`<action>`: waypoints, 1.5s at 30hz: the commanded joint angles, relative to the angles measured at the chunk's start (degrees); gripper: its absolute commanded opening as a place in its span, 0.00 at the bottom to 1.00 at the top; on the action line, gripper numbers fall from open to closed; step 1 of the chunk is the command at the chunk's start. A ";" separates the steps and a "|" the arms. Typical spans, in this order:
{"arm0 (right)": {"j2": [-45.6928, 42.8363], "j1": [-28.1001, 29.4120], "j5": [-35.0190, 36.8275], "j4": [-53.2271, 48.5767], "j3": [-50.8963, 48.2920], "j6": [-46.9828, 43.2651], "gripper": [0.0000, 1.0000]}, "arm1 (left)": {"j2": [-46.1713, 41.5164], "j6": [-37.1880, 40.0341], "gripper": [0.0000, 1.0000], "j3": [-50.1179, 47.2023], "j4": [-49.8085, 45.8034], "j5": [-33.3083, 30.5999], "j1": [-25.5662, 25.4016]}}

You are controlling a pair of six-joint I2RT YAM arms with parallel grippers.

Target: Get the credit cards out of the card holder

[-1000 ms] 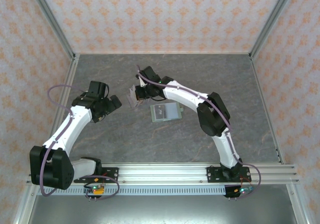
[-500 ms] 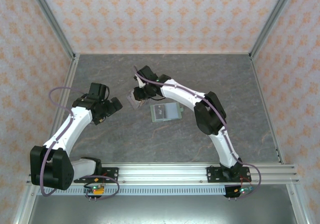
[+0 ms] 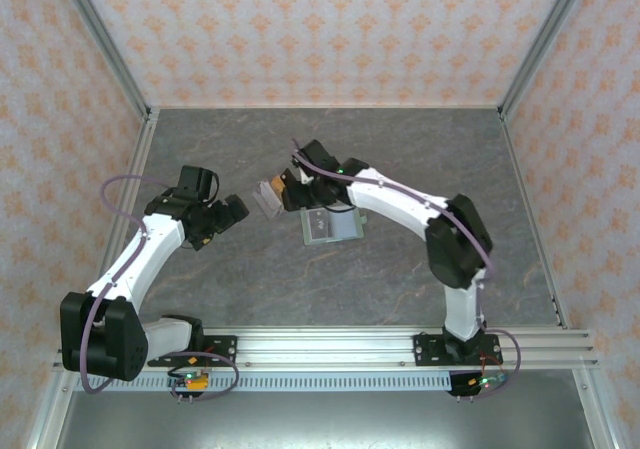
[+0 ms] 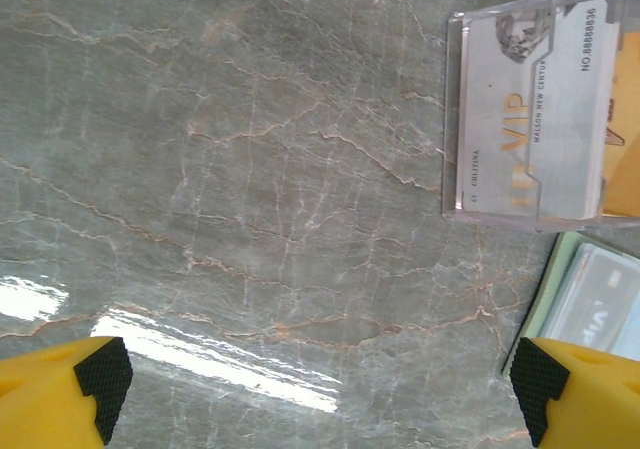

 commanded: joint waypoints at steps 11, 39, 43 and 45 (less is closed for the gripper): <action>-2.95 -2.25 7.21 -3.85 -11.34 6.09 0.67 | 2.17 0.09 1.00 1.39 5.71 3.81 -2.48; 5.15 -4.96 8.54 -4.58 -13.10 10.87 0.46 | 10.84 -4.52 0.88 0.32 16.93 8.51 -14.53; 4.79 -5.31 7.98 -3.71 -14.01 11.32 0.45 | 14.01 -5.34 0.71 1.69 19.19 9.32 -17.54; 4.85 -5.48 7.67 -3.28 -14.23 11.61 0.44 | 16.00 -6.05 0.65 2.42 20.81 9.92 -19.17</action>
